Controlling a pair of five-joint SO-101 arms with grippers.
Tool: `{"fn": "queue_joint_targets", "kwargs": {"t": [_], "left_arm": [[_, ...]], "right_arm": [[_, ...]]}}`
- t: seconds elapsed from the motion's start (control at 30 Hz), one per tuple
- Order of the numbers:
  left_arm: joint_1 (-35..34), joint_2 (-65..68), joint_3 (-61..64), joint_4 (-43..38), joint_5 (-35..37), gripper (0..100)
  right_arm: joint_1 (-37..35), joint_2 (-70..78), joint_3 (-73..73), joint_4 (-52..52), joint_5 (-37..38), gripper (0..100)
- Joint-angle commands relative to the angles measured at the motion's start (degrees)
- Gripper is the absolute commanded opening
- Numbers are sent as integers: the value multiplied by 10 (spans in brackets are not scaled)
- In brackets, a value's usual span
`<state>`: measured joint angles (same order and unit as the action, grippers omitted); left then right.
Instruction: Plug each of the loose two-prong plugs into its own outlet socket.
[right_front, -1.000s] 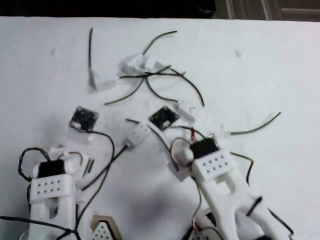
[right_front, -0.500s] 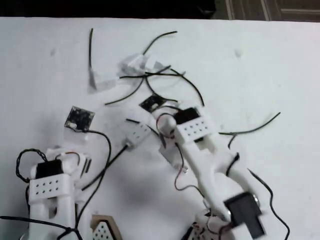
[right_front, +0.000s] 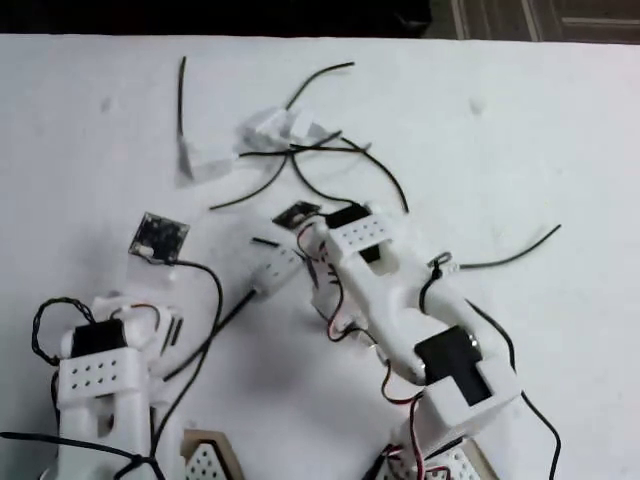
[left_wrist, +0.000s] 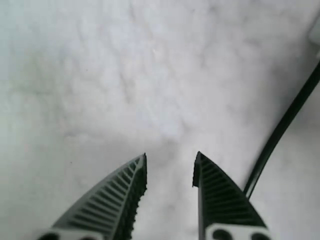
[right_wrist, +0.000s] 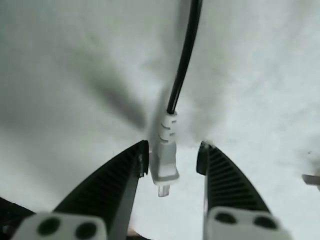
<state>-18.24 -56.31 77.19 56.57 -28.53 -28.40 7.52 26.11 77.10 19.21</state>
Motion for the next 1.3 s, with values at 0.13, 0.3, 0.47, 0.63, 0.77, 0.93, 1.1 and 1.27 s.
{"fn": "queue_joint_targets", "kwargs": {"t": [0.13,0.3,0.47,0.63,0.77,0.93,1.1,1.27], "left_arm": [[-3,-12,-1,-1,9,162],[-3,-12,-1,-1,9,162],[-2,-12,-1,-1,9,162],[-2,-12,-1,-1,9,162],[-4,-12,-3,-4,9,162],[-3,-12,-29,-5,43,162],[-1,-12,-107,-2,124,165],[24,-12,-185,18,147,166]], "right_arm": [[6,-3,-19,28,4,132],[4,-3,-18,28,5,39],[-16,-17,-28,79,4,17],[-49,-129,-47,168,-4,17],[-66,-278,-44,202,-36,17],[-95,-448,-33,207,-62,17],[-130,-563,-11,183,-86,17],[-152,-642,22,102,-99,17]]}}
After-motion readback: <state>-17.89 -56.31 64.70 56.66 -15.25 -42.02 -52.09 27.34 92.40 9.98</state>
